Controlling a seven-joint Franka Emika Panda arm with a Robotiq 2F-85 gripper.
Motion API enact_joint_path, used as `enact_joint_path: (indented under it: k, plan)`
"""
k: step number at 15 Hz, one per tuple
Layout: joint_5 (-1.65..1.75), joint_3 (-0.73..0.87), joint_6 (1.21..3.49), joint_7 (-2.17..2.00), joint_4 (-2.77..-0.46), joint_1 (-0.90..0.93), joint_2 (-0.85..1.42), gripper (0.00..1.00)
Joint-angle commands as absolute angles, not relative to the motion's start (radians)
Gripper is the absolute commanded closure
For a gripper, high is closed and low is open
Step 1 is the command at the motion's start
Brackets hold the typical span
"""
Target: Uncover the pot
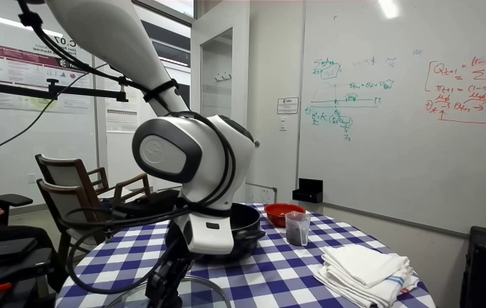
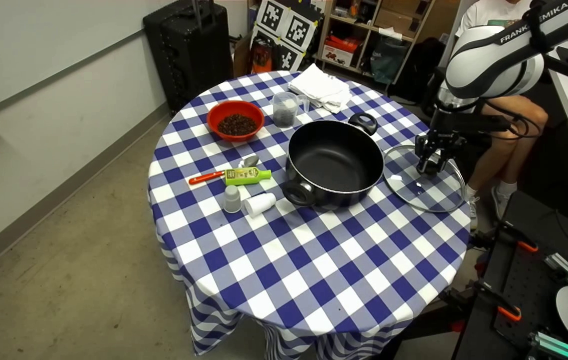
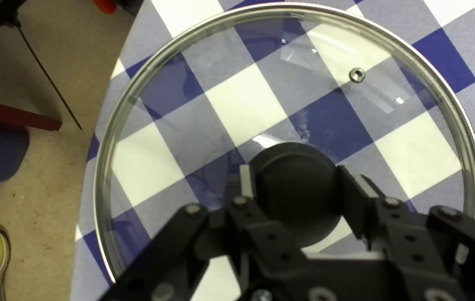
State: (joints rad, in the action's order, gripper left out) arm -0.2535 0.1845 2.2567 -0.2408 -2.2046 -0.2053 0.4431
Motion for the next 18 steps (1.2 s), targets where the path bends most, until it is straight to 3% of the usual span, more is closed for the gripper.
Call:
enact_joint_path:
  k: [1,12,18]
  plan:
    - [-0.265,0.182,2.231,-0.243,-2.193,-0.208,0.437,0.75]
    - [-0.115,0.244,2.131,-0.363,-2.217,-0.164,0.201,0.75]
    - [0.083,0.172,2.008,-0.489,-2.144,-0.086,0.038,0.75]
